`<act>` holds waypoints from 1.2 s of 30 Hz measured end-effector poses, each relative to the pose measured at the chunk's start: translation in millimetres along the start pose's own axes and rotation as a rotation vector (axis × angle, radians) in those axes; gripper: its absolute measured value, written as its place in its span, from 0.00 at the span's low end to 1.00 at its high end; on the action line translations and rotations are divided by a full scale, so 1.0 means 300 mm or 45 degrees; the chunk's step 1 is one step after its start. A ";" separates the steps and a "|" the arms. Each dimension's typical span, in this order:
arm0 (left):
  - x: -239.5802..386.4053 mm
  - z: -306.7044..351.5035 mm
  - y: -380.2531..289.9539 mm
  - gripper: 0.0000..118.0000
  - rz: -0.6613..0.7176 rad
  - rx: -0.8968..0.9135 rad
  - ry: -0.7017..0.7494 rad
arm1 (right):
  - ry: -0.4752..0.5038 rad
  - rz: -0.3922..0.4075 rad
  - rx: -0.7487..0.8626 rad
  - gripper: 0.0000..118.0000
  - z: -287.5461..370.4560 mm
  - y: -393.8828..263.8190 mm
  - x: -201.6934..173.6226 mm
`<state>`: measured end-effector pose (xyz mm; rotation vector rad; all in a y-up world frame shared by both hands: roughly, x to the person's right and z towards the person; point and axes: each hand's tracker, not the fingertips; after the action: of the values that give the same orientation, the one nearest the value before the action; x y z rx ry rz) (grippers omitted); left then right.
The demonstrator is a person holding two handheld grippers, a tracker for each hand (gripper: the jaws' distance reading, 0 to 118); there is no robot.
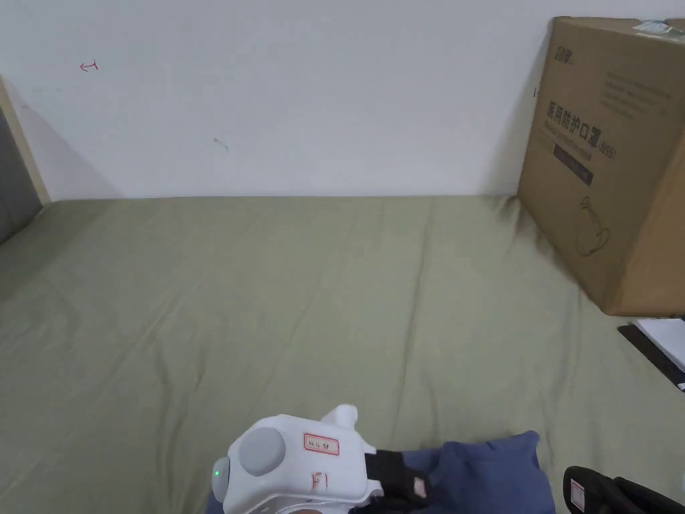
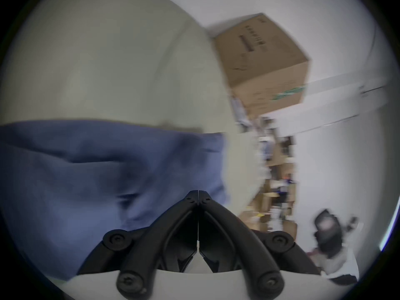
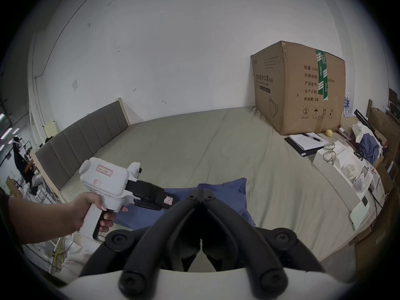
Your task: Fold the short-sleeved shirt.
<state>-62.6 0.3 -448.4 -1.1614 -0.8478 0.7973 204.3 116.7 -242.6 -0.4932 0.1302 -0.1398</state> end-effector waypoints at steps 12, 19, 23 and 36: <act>-0.155 0.665 0.007 0.28 -0.106 0.248 0.106 | 0.037 -0.015 0.035 0.00 -0.024 0.035 -0.036; -0.415 0.768 -0.068 1.00 0.058 0.307 0.027 | 0.037 0.064 0.008 0.00 -0.071 0.034 -0.099; -0.602 0.680 -0.035 1.00 0.244 0.141 -0.024 | 0.022 0.098 -0.008 0.00 -0.088 0.042 -0.119; -0.603 0.329 0.024 0.10 0.082 0.102 -0.116 | -0.014 0.133 -0.099 0.00 -0.119 0.014 -0.116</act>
<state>-233.9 -113.3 -464.2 -1.0926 -0.8490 0.9347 164.9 109.4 -272.5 -0.5635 0.1511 -0.0296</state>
